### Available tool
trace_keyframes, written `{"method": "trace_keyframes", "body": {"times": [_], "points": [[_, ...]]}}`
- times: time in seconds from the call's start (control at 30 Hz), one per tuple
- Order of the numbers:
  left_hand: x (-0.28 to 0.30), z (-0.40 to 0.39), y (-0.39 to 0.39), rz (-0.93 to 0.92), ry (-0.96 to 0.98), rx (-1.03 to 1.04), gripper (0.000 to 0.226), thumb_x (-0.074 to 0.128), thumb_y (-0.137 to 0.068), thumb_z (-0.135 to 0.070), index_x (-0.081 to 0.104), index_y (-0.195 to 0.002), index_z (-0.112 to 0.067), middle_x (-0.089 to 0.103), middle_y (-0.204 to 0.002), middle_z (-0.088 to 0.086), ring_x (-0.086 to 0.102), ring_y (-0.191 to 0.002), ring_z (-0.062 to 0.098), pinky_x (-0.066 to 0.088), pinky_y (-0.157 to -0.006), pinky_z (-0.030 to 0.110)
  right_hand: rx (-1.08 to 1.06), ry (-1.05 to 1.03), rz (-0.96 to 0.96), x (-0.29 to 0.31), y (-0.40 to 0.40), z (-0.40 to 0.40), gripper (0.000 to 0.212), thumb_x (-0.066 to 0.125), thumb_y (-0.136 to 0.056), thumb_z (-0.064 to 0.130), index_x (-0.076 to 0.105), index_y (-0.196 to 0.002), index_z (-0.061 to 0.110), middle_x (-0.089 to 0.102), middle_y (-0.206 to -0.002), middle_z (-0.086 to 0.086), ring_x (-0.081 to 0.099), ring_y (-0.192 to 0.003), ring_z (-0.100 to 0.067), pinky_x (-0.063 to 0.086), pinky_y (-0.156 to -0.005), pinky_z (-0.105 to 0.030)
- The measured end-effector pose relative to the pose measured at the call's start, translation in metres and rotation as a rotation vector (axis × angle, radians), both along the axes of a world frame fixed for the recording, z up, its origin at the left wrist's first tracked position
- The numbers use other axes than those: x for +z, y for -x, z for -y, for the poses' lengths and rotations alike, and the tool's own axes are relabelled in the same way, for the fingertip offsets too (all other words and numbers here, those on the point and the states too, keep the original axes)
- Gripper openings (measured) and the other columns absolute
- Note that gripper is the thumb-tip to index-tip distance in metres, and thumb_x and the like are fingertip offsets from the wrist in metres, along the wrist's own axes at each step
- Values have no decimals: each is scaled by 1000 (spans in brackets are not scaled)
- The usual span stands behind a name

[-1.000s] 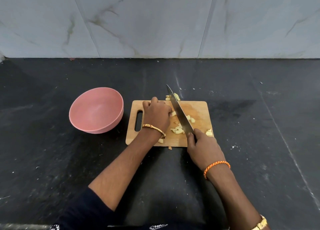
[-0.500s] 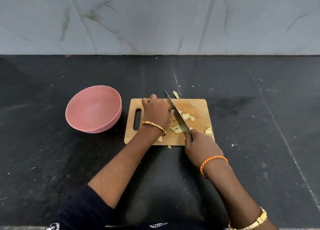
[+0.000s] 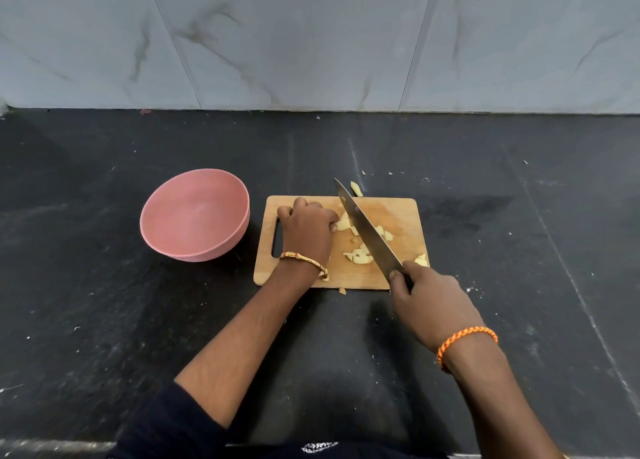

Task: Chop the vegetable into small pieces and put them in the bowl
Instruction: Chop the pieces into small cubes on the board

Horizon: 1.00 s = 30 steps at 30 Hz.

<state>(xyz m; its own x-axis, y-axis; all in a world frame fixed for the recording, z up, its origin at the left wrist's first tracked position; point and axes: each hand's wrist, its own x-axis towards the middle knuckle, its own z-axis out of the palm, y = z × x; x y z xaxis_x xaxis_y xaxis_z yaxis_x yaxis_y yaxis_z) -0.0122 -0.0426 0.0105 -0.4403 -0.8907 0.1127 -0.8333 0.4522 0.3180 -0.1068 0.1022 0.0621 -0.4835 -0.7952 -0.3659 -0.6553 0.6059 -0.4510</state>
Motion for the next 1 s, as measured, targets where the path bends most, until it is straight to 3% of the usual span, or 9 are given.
{"method": "trace_keyframes", "body": {"times": [0.13,0.33,0.67,0.9,1.0], "points": [[1,2,-1,-28,-6,-3,22,53,-93,-21,70,-107,-22,68,-102,-2,44,-105,18,16,-77,29,-2,3,24,-5,-4,7,22,35,-99,31,54,-91,22,55,-69,1,59,-68,-21,55,-69,-34],[0,3,1,-47,-21,-8,19,56,-91,-23,71,-103,-20,69,-100,-2,45,-104,18,16,-76,30,2,15,20,-5,-3,9,20,35,-99,31,51,-90,23,54,-67,1,58,-65,-19,54,-67,-33],[-5,4,1,-165,-77,66,17,60,-88,-23,71,-100,-20,71,-96,-2,49,-101,18,18,-78,30,45,-140,5,-11,-11,11,28,31,-99,31,54,-110,20,57,-80,-4,61,-82,-26,55,-79,-39],[-2,8,-2,-342,-120,199,11,62,-86,-23,72,-91,-22,71,-90,-4,55,-98,17,17,-77,30,55,-172,6,-3,-3,4,28,31,-100,32,55,-109,21,52,-73,1,60,-78,-22,54,-75,-34],[6,14,-9,-370,-166,195,14,61,-88,-21,73,-95,-21,71,-95,-4,51,-98,12,21,-81,31,30,-141,6,-3,-2,-1,28,33,-99,34,57,-109,22,54,-73,1,58,-75,-20,52,-71,-31]]}}
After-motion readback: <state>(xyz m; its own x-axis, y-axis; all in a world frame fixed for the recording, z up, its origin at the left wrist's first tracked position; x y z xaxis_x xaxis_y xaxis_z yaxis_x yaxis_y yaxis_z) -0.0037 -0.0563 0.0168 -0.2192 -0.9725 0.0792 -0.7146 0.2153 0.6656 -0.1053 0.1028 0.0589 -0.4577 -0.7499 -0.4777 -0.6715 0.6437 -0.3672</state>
